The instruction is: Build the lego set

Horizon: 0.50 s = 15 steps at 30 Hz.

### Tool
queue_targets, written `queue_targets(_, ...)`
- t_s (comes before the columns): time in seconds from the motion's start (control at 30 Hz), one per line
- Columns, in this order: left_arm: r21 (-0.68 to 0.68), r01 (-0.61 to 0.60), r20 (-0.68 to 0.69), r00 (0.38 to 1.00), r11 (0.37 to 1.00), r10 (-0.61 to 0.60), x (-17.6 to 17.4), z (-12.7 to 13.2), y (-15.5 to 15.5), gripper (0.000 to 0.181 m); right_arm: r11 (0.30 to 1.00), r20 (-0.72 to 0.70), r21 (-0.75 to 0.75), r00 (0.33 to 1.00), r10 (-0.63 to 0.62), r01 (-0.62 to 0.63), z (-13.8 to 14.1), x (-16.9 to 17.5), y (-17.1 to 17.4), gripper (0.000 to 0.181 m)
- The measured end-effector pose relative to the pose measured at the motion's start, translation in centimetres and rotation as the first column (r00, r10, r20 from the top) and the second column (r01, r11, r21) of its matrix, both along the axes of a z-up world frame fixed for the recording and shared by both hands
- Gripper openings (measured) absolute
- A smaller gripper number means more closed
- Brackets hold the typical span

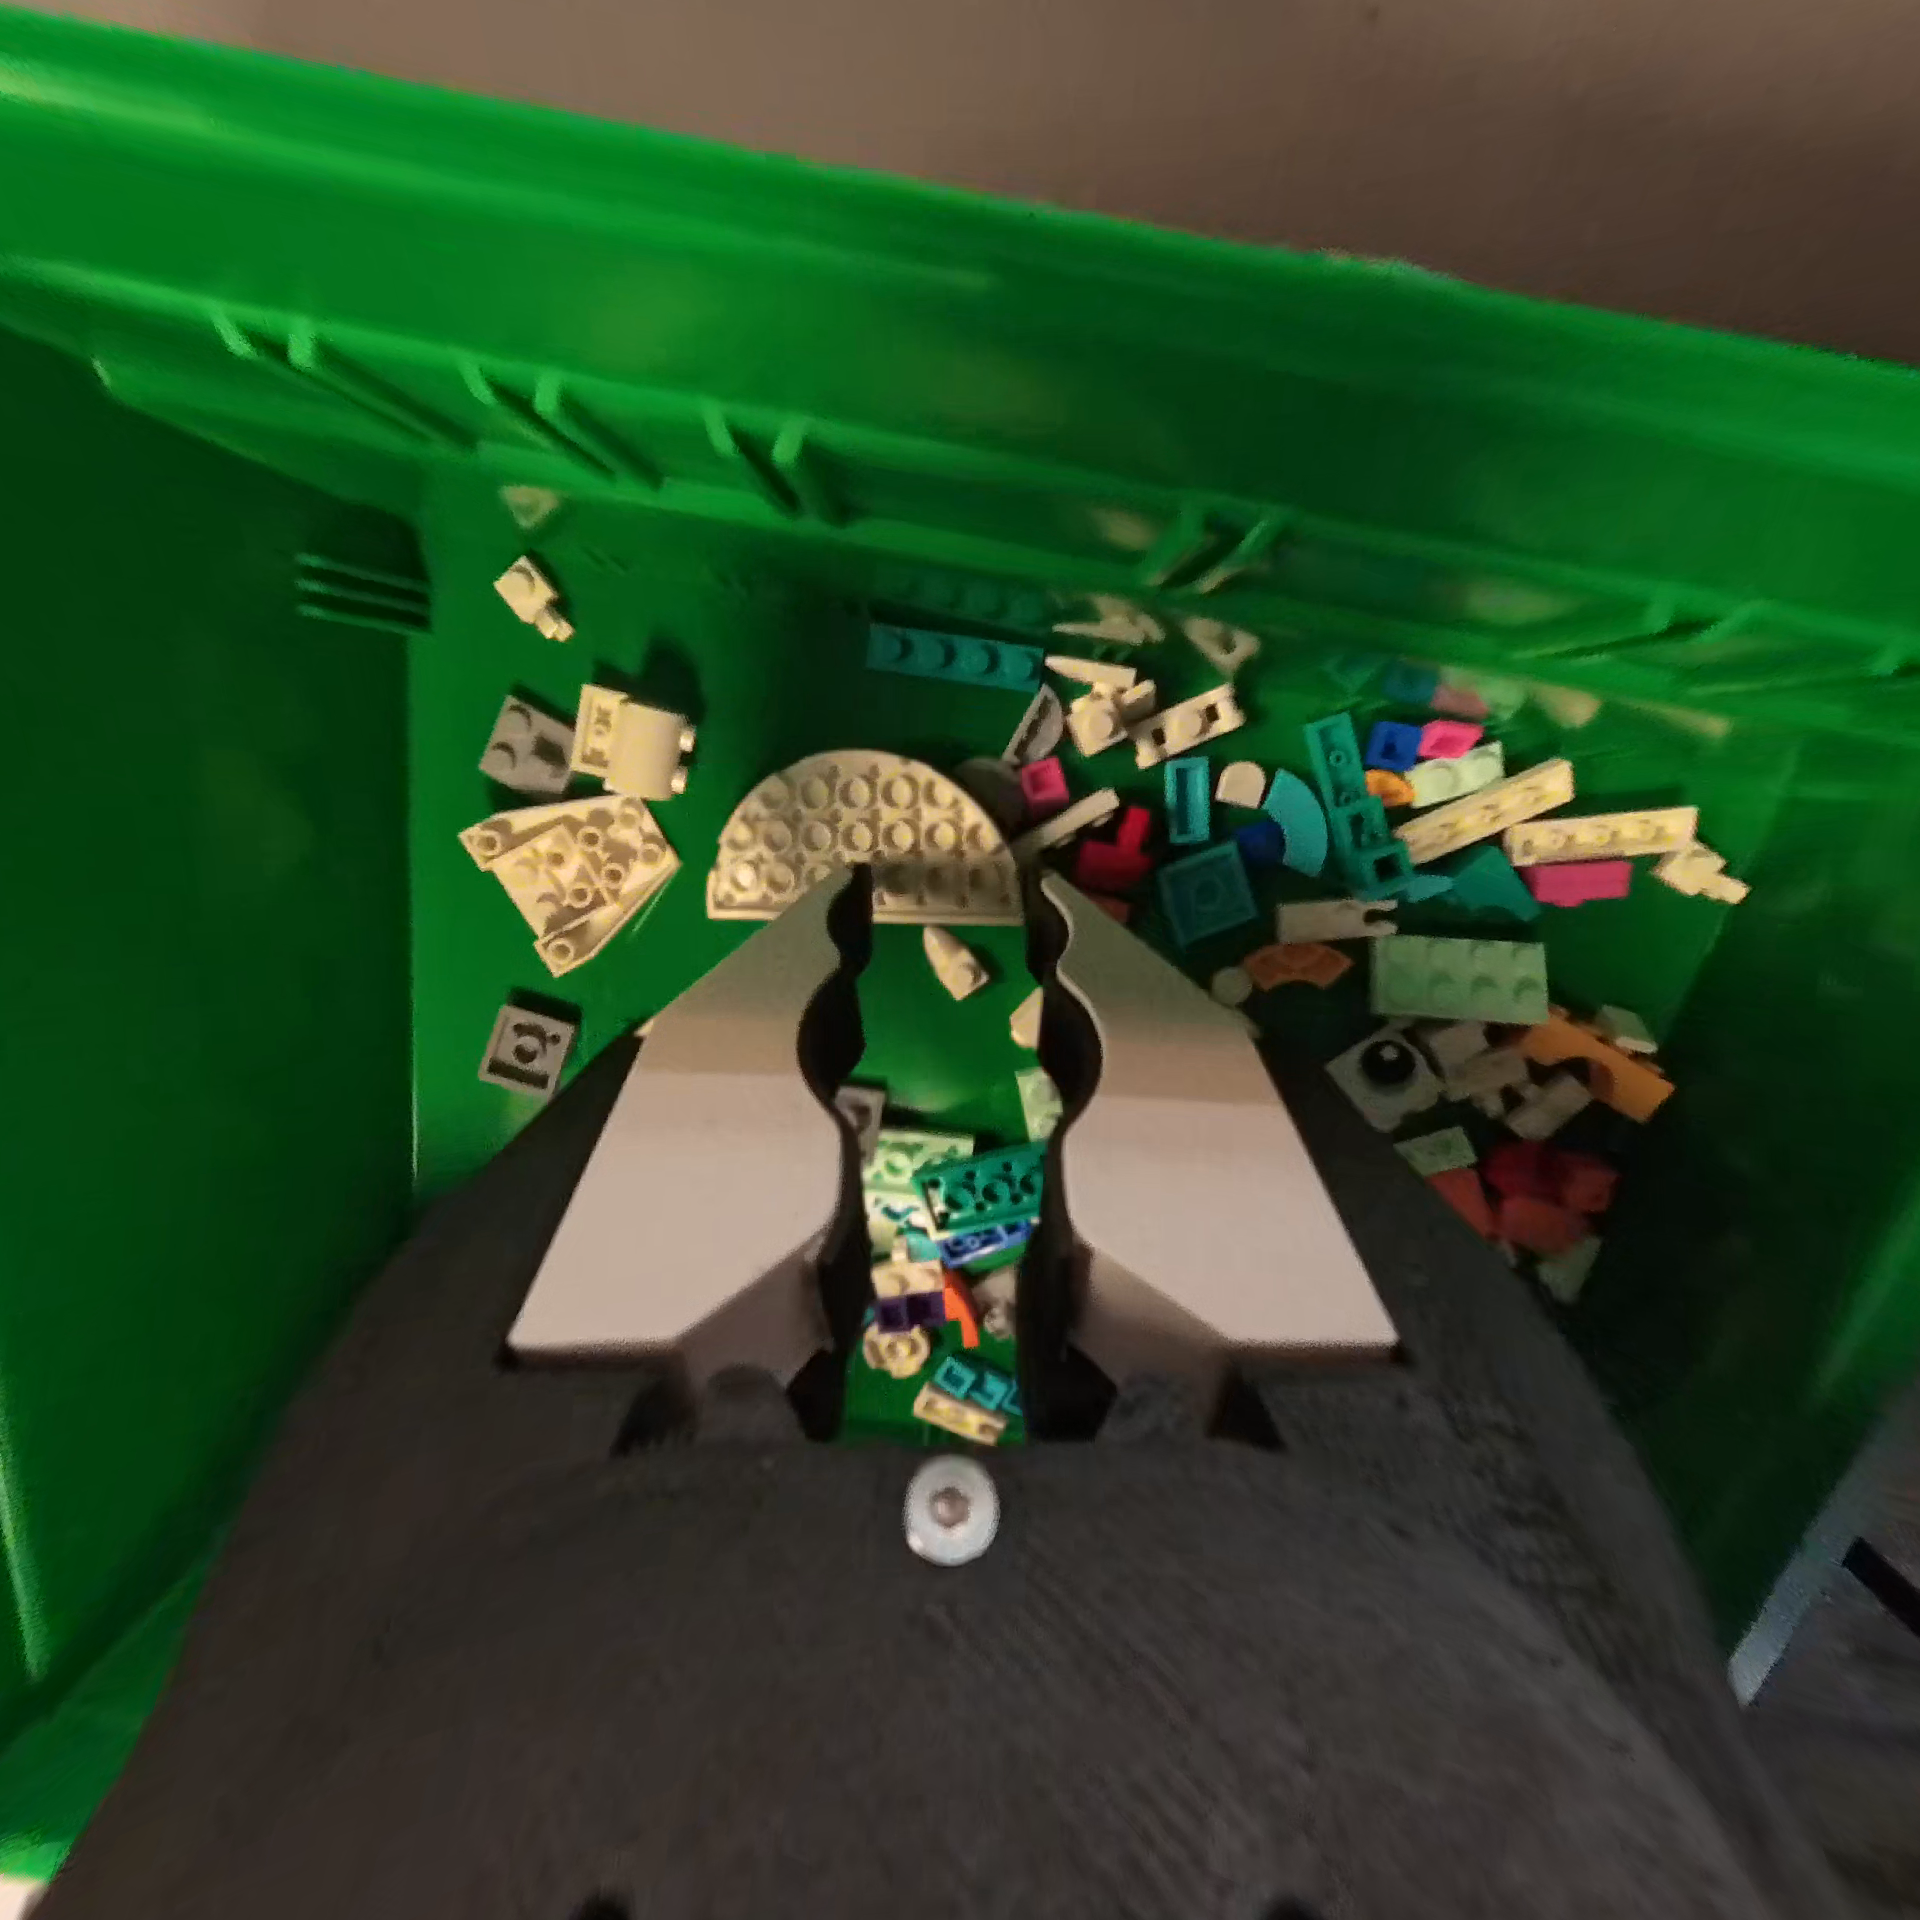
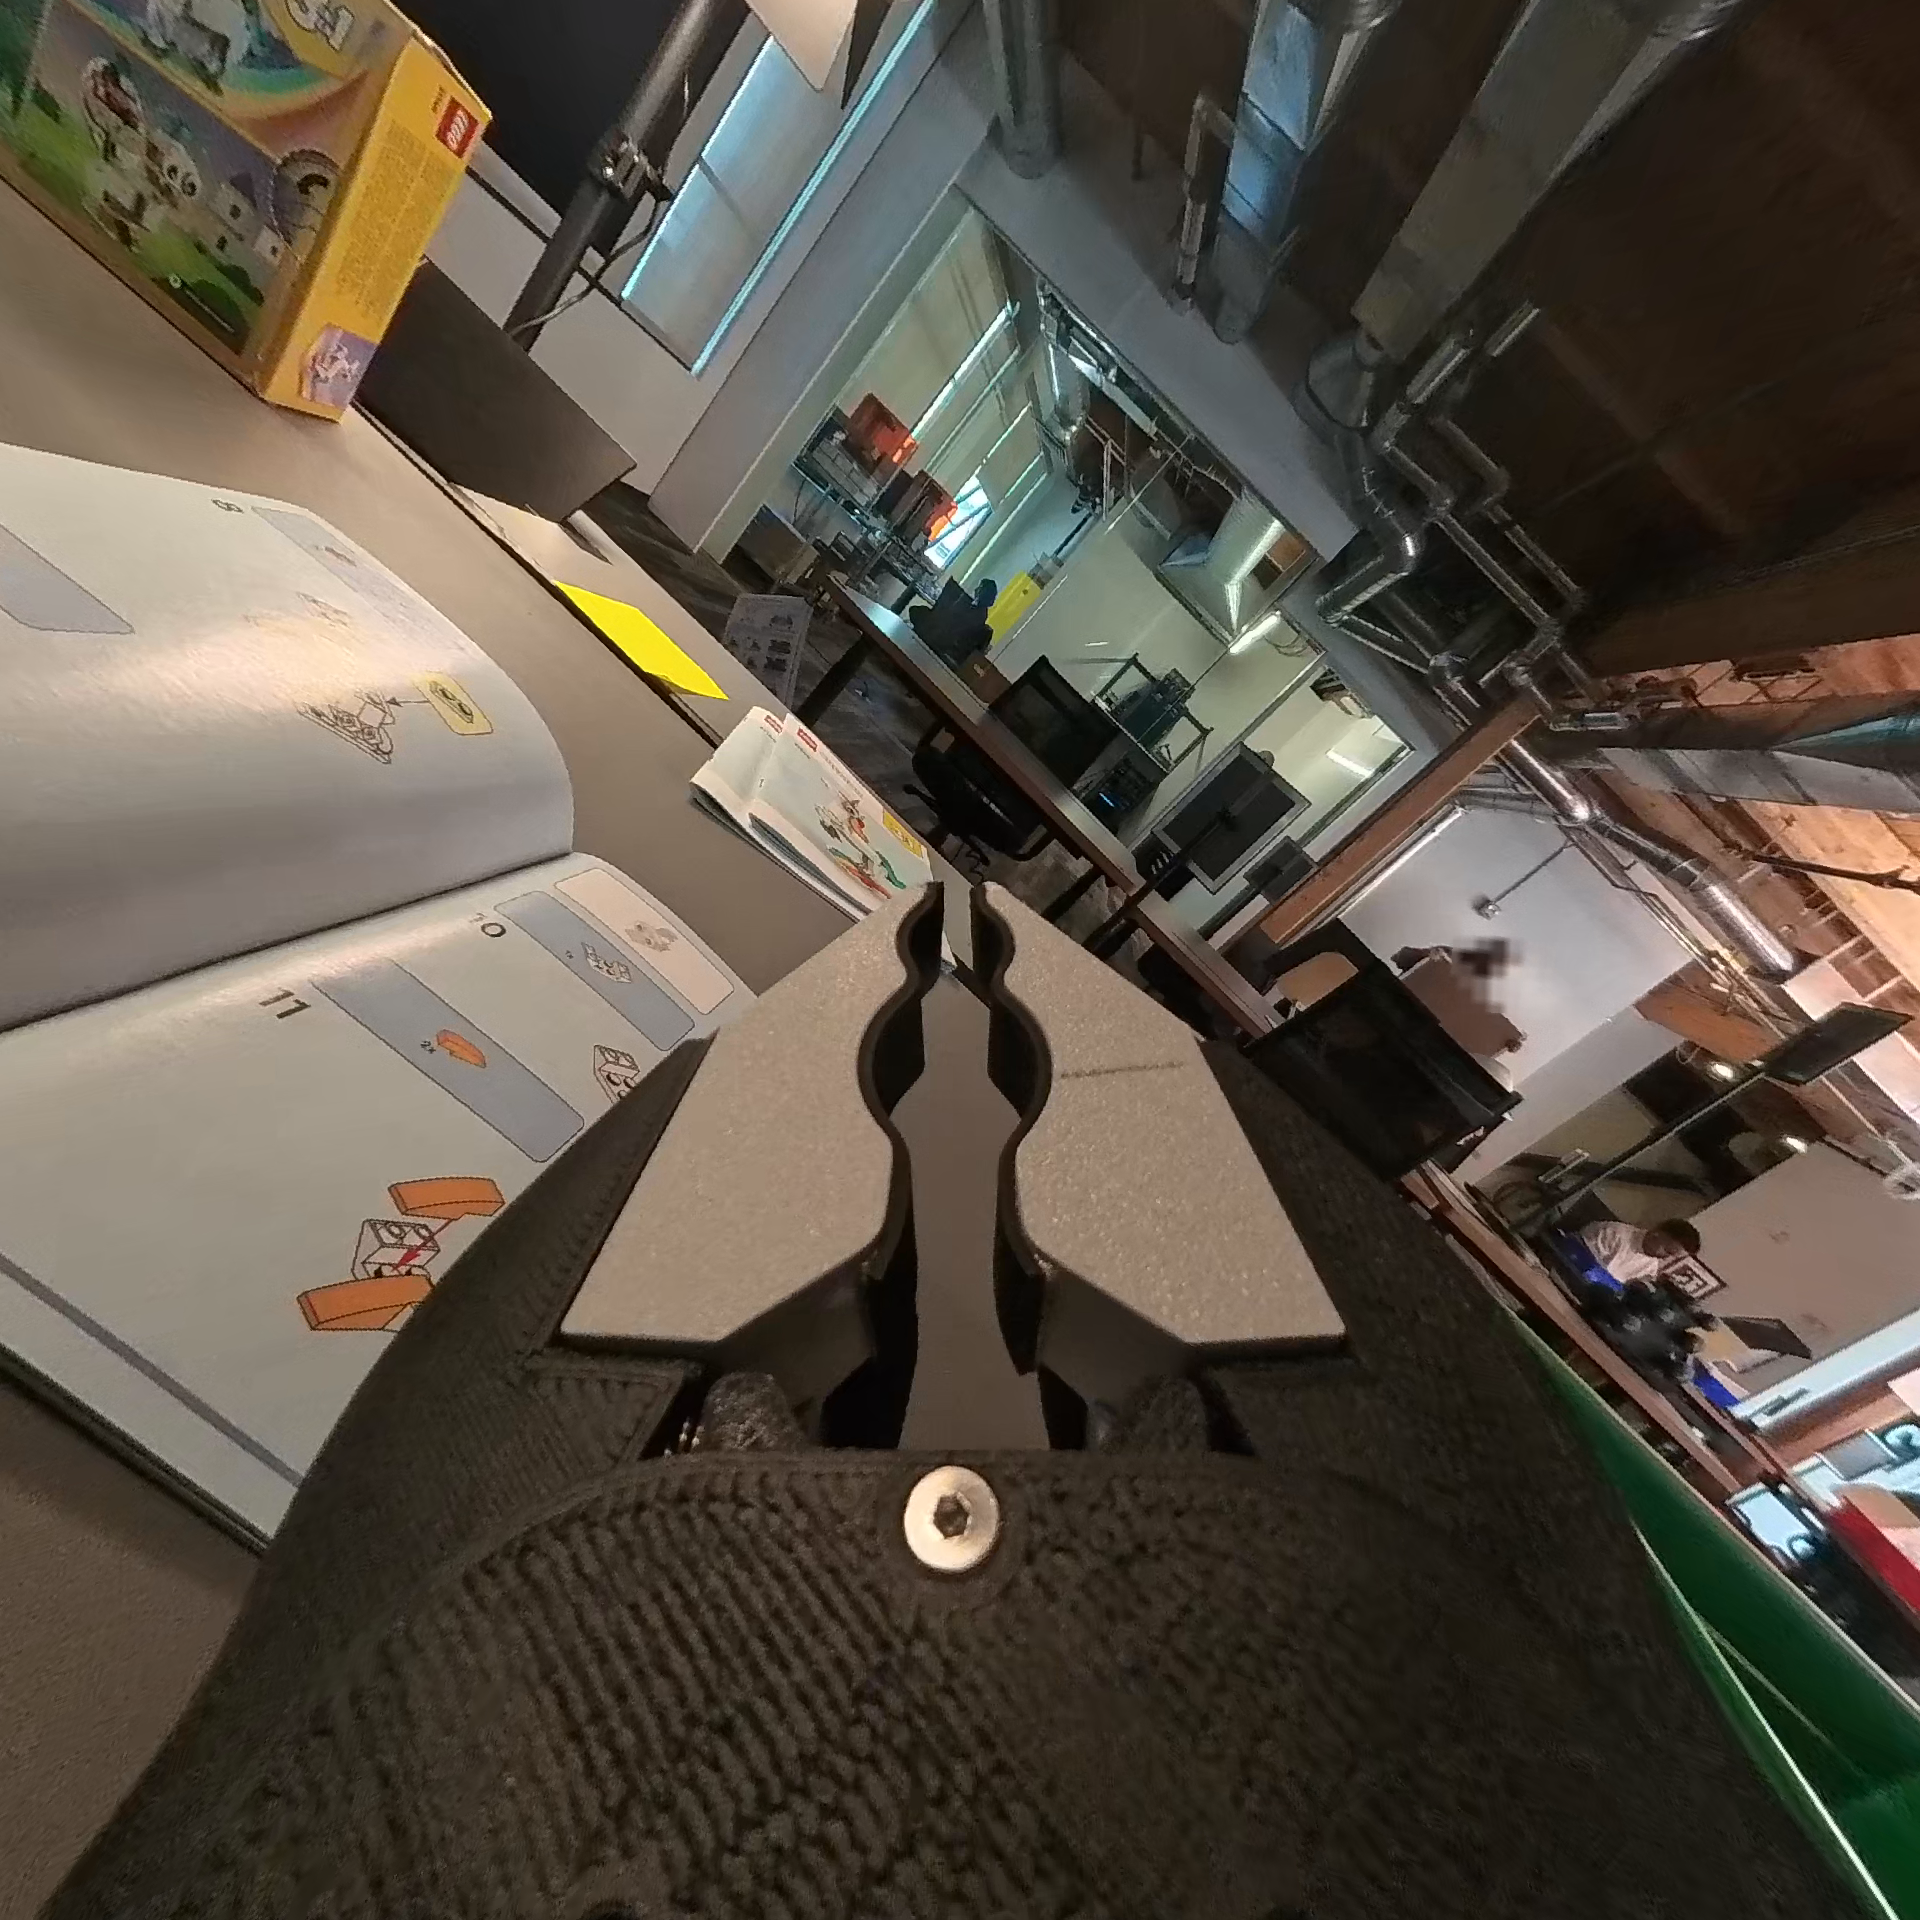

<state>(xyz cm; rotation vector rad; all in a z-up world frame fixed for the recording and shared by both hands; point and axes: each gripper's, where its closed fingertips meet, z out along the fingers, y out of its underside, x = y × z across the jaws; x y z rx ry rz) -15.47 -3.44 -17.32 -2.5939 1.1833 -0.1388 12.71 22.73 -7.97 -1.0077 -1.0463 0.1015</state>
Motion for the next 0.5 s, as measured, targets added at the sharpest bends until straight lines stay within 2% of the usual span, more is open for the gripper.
queue_targets(0.33,-0.072,-0.11,-0.131,0.986,0.991,0.1,-3.3,0.1,-2.2,0.028,1.0,-0.005,0.001,1.0,0.012,-0.012,0.1,-0.1,-0.2,0.003)
queue_targets(0.5,0.059,-0.167,-0.136,0.975,0.984,0.173,-3.3,1.5,-2.4,0.029,1.0,-0.025,-0.002,1.0,0.012,-0.013,0.3,0.1,-0.2,0.003)
